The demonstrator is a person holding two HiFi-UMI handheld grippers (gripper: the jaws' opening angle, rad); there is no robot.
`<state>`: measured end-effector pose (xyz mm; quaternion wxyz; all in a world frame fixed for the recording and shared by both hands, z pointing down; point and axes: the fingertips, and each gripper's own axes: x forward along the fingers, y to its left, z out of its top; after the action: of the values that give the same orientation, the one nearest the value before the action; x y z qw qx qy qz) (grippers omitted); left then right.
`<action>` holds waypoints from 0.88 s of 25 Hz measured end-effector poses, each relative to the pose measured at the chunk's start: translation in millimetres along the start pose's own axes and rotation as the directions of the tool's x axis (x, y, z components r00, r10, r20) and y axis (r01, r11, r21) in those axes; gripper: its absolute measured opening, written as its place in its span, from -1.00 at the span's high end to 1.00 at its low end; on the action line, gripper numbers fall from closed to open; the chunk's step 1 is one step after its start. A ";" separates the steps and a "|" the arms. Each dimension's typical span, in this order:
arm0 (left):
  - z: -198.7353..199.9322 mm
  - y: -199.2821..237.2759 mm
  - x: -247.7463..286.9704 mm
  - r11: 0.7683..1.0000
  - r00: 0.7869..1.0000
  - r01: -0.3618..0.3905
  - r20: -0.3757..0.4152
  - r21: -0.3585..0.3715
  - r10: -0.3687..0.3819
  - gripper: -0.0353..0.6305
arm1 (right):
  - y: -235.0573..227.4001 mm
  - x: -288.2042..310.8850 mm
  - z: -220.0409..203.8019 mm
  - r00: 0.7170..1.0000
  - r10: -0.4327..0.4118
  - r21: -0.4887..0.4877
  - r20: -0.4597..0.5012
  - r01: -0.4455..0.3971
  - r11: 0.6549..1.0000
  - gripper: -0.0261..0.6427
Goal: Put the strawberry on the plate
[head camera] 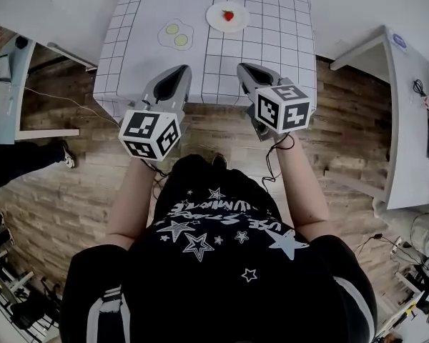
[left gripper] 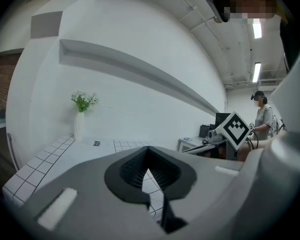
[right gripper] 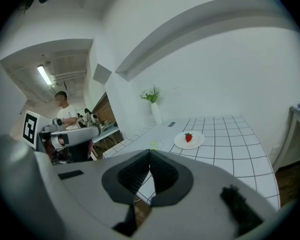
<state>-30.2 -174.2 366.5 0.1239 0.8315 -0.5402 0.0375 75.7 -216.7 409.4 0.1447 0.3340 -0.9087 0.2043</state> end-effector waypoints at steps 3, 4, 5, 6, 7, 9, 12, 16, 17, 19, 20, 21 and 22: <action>-4.3 -4.5 -4.4 1.000 1.000 0.009 0.000 -0.008 -0.009 0.87 | 1.3 -9.7 -2.8 1.000 -0.015 0.006 0.004 0.015 1.000 0.88; -5.9 -6.8 -6.5 1.000 1.000 0.015 -0.001 -0.011 -0.015 0.87 | 1.6 -12.7 -4.2 1.000 -0.021 0.010 0.004 0.021 1.000 0.88; -7.2 -9.2 -9.2 1.000 1.000 0.021 -0.002 -0.012 -0.021 0.87 | 2.6 -15.4 -5.4 1.000 -0.026 0.014 0.004 0.026 1.000 0.88; -8.1 -11.2 -12.4 1.000 1.000 0.027 -0.002 -0.012 -0.027 0.87 | 4.7 -17.8 -6.4 1.000 -0.031 0.018 0.004 0.031 0.999 0.88; -8.8 -12.9 -16.4 0.999 1.000 0.031 -0.001 -0.013 -0.031 0.87 | 8.2 -19.9 -7.6 0.999 -0.034 0.021 0.003 0.034 0.999 0.88; -9.9 -15.3 -27.1 0.999 0.999 0.038 0.004 -0.017 -0.038 0.87 | 19.7 -23.3 -11.6 0.999 -0.035 0.019 -0.001 0.035 0.999 0.88; -11.2 -17.9 -49.8 0.999 0.999 0.047 0.015 -0.018 -0.047 0.87 | 43.2 -28.6 -17.8 0.999 -0.038 0.008 0.000 0.038 0.999 0.88; -9.3 -18.7 -87.3 0.998 0.998 0.052 0.037 -0.017 -0.052 0.87 | 78.6 -40.3 -25.5 0.999 -0.047 -0.012 0.002 0.047 0.999 0.88; -8.5 -18.9 -96.0 0.998 0.998 0.053 0.042 -0.016 -0.052 0.87 | 86.8 -43.4 -27.3 0.999 -0.051 -0.024 0.000 0.051 0.998 0.88; -8.7 -20.4 -112.8 0.998 0.997 0.056 0.050 -0.014 -0.055 0.87 | 102.1 -49.8 -32.0 0.998 -0.058 -0.041 -0.001 0.058 0.997 0.88; -9.6 -21.9 -120.9 0.998 0.997 0.059 0.052 -0.011 -0.058 0.87 | 109.1 -53.2 -34.8 0.998 -0.062 -0.046 -0.001 0.062 0.997 0.88; -10.6 -23.9 -128.6 0.998 0.997 0.063 0.054 -0.009 -0.063 0.87 | 115.8 -56.8 -37.6 0.998 -0.067 -0.050 0.001 0.067 0.997 0.88; -11.4 -26.3 -135.9 0.998 0.996 0.068 0.058 -0.006 -0.068 0.87 | 122.2 -60.8 -40.1 0.997 -0.072 -0.052 0.004 0.072 0.996 0.88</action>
<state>-61.7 -40.5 346.5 0.1130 0.8496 -0.5152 0.0070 44.1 -79.9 386.6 0.1599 0.3629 -0.9012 0.1749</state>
